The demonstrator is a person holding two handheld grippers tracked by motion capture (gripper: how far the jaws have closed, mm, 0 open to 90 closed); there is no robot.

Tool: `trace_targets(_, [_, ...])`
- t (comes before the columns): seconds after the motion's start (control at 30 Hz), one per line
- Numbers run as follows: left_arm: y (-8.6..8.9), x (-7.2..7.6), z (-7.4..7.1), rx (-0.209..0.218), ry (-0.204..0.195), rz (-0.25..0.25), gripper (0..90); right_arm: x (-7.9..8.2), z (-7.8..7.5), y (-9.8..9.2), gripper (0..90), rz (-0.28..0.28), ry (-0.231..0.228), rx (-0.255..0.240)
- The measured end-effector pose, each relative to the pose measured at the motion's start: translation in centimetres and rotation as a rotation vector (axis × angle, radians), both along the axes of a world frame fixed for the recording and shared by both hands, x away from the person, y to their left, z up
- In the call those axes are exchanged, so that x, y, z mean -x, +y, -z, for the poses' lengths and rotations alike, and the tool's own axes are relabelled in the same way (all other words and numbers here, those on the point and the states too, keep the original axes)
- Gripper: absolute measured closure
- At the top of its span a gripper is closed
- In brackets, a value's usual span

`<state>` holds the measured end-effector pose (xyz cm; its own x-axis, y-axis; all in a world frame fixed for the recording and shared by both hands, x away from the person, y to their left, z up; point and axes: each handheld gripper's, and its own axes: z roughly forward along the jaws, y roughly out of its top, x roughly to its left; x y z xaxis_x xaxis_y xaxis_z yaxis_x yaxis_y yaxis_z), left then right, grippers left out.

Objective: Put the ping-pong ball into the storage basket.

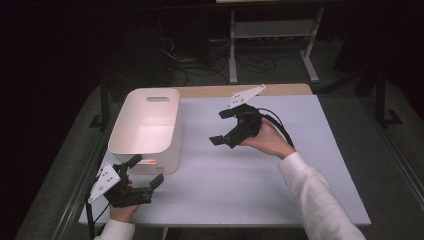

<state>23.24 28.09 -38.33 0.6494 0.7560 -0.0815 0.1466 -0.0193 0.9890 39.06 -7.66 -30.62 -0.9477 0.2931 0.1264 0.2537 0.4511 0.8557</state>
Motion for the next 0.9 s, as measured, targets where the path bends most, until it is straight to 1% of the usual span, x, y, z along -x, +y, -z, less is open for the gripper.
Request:
trace_targets(0.03, [0.0, 0.0, 0.0, -0.004, 0.000, 0.000, 0.4, 0.0, 0.0, -0.1, 0.0, 0.004, -0.002, -0.009])
trace_targets(0.07, [0.0, 0.0, 0.0, -0.001, 0.001, -0.002, 0.4, 0.0, 0.1, -0.3, 0.0, -0.001, -0.009, -0.008])
trace_targets(0.13, [0.0, 0.0, 0.0, 0.000, 0.001, -0.003, 0.4, 0.3, 0.1, -0.5, 0.0, 0.009, 0.006, -0.022])
trace_targets(0.2, [0.0, 0.0, 0.0, -0.003, 0.002, -0.003, 0.4, 0.5, 0.2, -0.7, 0.0, 0.018, 0.014, -0.027])
trace_targets(0.37, [0.0, 0.0, 0.0, -0.010, 0.004, -0.005, 0.4, 1.0, 0.2, -1.5, 0.0, 0.035, 0.008, -0.029])
trace_targets(0.47, [0.0, 0.0, 0.0, -0.017, 0.003, -0.003, 0.4, 1.3, 0.2, -2.2, 0.0, 0.047, 0.005, -0.040])
trace_targets(0.6, [0.0, 0.0, 0.0, -0.019, 0.004, -0.001, 0.4, 1.8, 0.4, -3.1, 0.0, 0.066, -0.003, -0.029])
trace_targets(0.67, [0.0, -0.1, 0.1, -0.018, 0.002, -0.001, 0.4, 2.0, 0.3, -3.6, 0.0, 0.076, -0.002, -0.036])
trace_targets(0.73, [0.0, -0.1, 0.1, -0.017, 0.004, -0.004, 0.4, 2.2, 0.5, -4.2, 0.0, 0.083, -0.011, -0.050])
trace_targets(0.9, [0.0, -0.1, 0.1, -0.016, 0.005, -0.011, 0.4, 2.5, 1.0, -5.2, 0.0, 0.108, -0.002, -0.068])
